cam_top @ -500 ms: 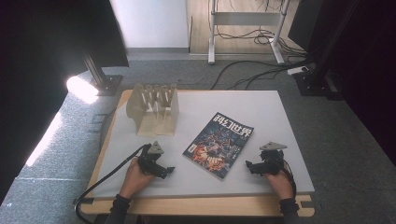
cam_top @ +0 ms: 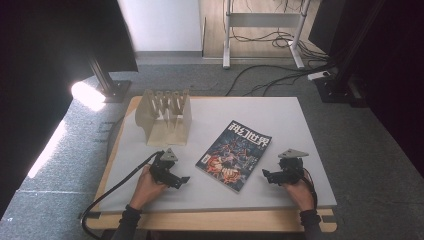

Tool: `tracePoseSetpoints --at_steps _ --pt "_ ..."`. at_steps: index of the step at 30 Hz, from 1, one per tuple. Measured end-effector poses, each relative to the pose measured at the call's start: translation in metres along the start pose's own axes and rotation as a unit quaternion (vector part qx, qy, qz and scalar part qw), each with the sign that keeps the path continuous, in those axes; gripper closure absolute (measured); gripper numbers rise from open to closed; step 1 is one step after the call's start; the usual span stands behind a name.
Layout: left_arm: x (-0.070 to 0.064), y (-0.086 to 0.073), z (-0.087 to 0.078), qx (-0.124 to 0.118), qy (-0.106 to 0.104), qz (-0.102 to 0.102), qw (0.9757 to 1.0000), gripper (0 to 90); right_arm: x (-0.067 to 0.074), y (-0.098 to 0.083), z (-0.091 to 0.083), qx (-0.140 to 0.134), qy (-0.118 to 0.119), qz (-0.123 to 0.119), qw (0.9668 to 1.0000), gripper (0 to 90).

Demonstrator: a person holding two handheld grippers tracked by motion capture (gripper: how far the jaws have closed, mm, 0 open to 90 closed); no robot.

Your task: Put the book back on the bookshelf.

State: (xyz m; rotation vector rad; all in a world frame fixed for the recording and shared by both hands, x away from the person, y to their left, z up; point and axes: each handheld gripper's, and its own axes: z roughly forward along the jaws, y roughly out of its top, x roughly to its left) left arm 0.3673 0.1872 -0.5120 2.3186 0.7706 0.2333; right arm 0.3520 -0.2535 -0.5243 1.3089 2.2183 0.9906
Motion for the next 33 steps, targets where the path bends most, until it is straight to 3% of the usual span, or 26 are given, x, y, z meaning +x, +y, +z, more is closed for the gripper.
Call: tracePoseSetpoints --at_steps 4,10,18,21,24,27,33 --pt "-0.003 0.016 0.002 -0.002 -0.009 0.01 0.9999 0.0 0.003 0.011 -0.002 -0.016 0.007 -0.014 0.9997 0.0" --pt "-0.001 0.038 0.014 0.022 -0.009 0.032 0.9992 0.0 0.004 0.026 0.006 -0.014 0.016 -0.034 0.9992 0.0" --pt "0.0 0.061 0.026 0.02 -0.024 0.039 0.9987 0.0 0.0 0.044 0.019 -0.012 0.027 -0.058 0.9979 0.0" --pt "0.001 0.066 0.03 0.013 -0.038 0.039 0.9985 0.0 0.0 0.052 0.023 -0.012 0.026 -0.072 0.997 0.0" --pt "0.002 0.067 0.036 0.015 -0.037 0.042 0.9983 0.0 -0.004 0.058 0.029 -0.007 0.027 -0.081 0.9963 0.0" --pt "0.002 0.07 0.042 0.012 -0.04 0.04 0.9983 0.0 -0.008 0.062 0.037 0.0 0.032 -0.081 0.9962 0.0" --pt "-0.008 0.076 0.056 0.023 -0.051 0.053 0.997 0.0 -0.014 0.072 0.054 0.012 0.028 -0.082 0.9961 0.0"
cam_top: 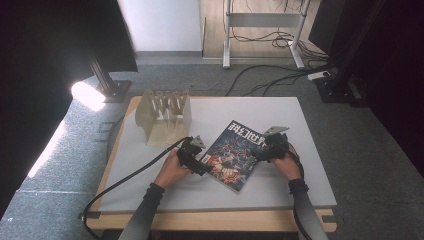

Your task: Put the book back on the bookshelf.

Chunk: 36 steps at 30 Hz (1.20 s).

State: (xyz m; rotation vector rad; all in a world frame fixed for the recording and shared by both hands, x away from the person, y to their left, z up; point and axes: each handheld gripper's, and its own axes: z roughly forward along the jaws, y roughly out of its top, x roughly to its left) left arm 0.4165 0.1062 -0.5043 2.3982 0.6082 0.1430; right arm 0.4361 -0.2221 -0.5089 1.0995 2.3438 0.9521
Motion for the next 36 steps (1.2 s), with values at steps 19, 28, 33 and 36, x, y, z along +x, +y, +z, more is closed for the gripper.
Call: tracePoseSetpoints --at_steps 19,28,33,36 --pt "0.004 -0.004 0.02 -0.004 -0.018 -0.011 0.9998 0.0 -0.035 0.007 0.039 0.01 0.054 0.046 0.9974 1.2" --pt "-0.002 -0.007 0.019 -0.008 -0.022 -0.007 0.9997 0.0 -0.03 0.0 0.032 0.004 0.059 0.048 0.9971 4.6" --pt "-0.003 -0.013 0.014 -0.008 -0.029 0.0 0.9996 0.0 -0.021 -0.006 0.026 0.004 0.059 0.044 0.9972 4.6" --pt "-0.005 -0.017 0.011 -0.007 -0.032 0.005 0.9994 0.0 -0.014 -0.009 0.021 0.009 0.061 0.043 0.9972 4.6"
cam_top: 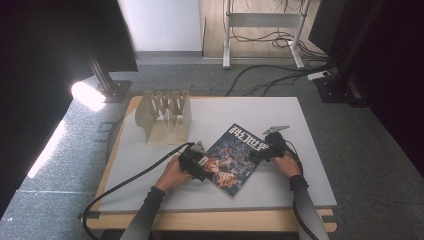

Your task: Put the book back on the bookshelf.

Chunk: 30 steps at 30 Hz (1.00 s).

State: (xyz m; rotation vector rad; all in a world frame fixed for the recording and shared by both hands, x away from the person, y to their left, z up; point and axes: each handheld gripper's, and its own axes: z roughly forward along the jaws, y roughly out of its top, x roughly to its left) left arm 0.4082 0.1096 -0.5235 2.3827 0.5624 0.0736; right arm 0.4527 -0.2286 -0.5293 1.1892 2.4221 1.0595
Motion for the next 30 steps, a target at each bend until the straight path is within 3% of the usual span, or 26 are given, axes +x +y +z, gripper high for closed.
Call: tracePoseSetpoints --at_steps 10,24,27,30 --pt "-0.009 -0.017 -0.013 0.0 -0.01 0.014 0.9999 0.0 0.028 -0.013 -0.01 0.004 -0.003 -0.002 1.0 4.5" --pt "-0.032 -0.032 -0.022 -0.002 -0.014 0.023 0.9996 0.0 0.062 -0.044 -0.028 -0.034 -0.018 0.013 0.9992 4.7" --pt "-0.037 -0.034 -0.022 -0.005 -0.011 0.019 0.9998 0.0 0.066 -0.046 -0.036 -0.029 -0.036 0.001 0.9989 7.3" --pt "-0.041 -0.035 -0.022 -0.007 -0.005 0.013 0.9999 0.0 0.068 -0.051 -0.049 -0.025 -0.048 0.005 0.9985 7.0"
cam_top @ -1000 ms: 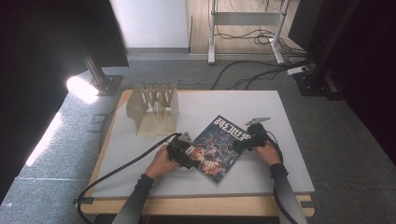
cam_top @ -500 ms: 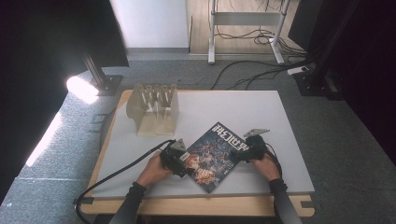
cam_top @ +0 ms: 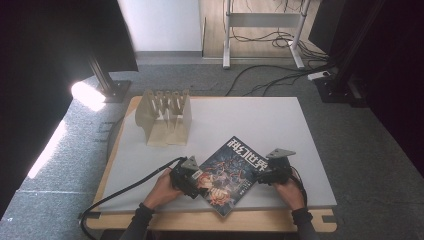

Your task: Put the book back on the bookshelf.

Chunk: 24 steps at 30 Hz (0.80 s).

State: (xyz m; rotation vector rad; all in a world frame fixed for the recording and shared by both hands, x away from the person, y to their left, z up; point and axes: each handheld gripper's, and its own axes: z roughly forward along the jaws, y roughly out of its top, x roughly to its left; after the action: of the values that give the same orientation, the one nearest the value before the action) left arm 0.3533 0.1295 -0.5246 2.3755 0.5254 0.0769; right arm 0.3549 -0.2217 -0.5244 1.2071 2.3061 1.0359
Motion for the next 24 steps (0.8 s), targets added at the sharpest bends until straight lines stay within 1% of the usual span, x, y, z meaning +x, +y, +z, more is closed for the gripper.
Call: tracePoseSetpoints --at_steps 2,5,7,9,11,12,13,14,15,16,18,19,20,21,22,23,24 --pt "-0.005 0.0 0.0 0.001 0.004 -0.006 1.0 0.0 -0.001 -0.004 -0.009 0.002 -0.005 0.001 1.0 6.9" --pt "-0.015 -0.001 0.0 0.006 0.0 0.0 1.0 0.0 -0.001 -0.011 -0.016 0.007 -0.012 0.0 0.9999 6.9" --pt "-0.022 0.0 0.0 0.01 -0.001 0.002 0.9999 0.0 -0.002 -0.017 -0.016 0.009 -0.012 0.001 0.9999 5.6" --pt "-0.027 -0.001 0.0 0.009 -0.006 0.008 0.9999 0.0 -0.005 -0.019 -0.014 0.004 -0.007 0.016 0.9998 5.4" --pt "-0.029 -0.002 0.0 0.011 -0.014 0.016 0.9997 0.0 -0.006 -0.019 -0.015 0.005 -0.008 0.021 0.9997 6.6" --pt "-0.029 -0.002 -0.001 0.014 -0.017 0.023 0.9995 0.0 -0.005 -0.02 -0.017 0.006 -0.009 0.017 0.9998 6.9" --pt "-0.027 -0.002 -0.002 0.02 -0.023 0.03 0.9991 0.0 -0.005 -0.02 -0.019 0.009 -0.008 0.015 0.9998 6.9" --pt "-0.025 -0.002 -0.004 0.022 -0.029 0.031 0.9989 0.0 -0.005 -0.021 -0.022 0.015 -0.009 0.014 0.9997 7.4" --pt "-0.023 -0.001 -0.006 0.02 -0.028 0.034 0.9988 0.0 -0.005 -0.023 -0.023 0.02 -0.014 0.01 0.9997 7.4" --pt "-0.02 -0.001 -0.01 0.015 -0.019 0.037 0.999 0.0 -0.006 -0.025 -0.024 0.024 -0.017 0.007 0.9995 7.2" --pt "-0.013 0.001 -0.016 0.009 -0.001 0.035 0.9994 0.0 -0.007 -0.029 -0.023 0.025 -0.011 0.011 0.9996 6.5" --pt "-0.007 0.002 -0.02 0.006 0.009 0.03 0.9995 0.0 -0.007 -0.03 -0.022 0.025 -0.012 0.008 0.9996 5.9" --pt "0.001 0.004 -0.024 0.002 0.027 0.024 0.9993 0.0 -0.006 -0.03 -0.021 0.022 -0.016 0.007 0.9996 5.6" --pt "0.005 0.004 -0.026 0.0 0.032 0.021 0.9993 0.0 -0.006 -0.029 -0.02 0.024 -0.022 0.004 0.9995 4.5" --pt "0.009 0.004 -0.028 -0.001 0.035 0.018 0.9992 0.0 -0.005 -0.028 -0.019 0.026 -0.026 0.002 0.9993 2.9" --pt "0.015 0.005 -0.029 0.002 0.044 0.015 0.9989 0.0 -0.006 -0.027 -0.018 0.026 -0.029 0.0 0.9993 1.1" --pt "0.019 0.005 -0.03 0.007 0.056 0.017 0.9983 0.0 -0.007 -0.025 -0.017 0.026 -0.031 0.002 0.9992 0.0"
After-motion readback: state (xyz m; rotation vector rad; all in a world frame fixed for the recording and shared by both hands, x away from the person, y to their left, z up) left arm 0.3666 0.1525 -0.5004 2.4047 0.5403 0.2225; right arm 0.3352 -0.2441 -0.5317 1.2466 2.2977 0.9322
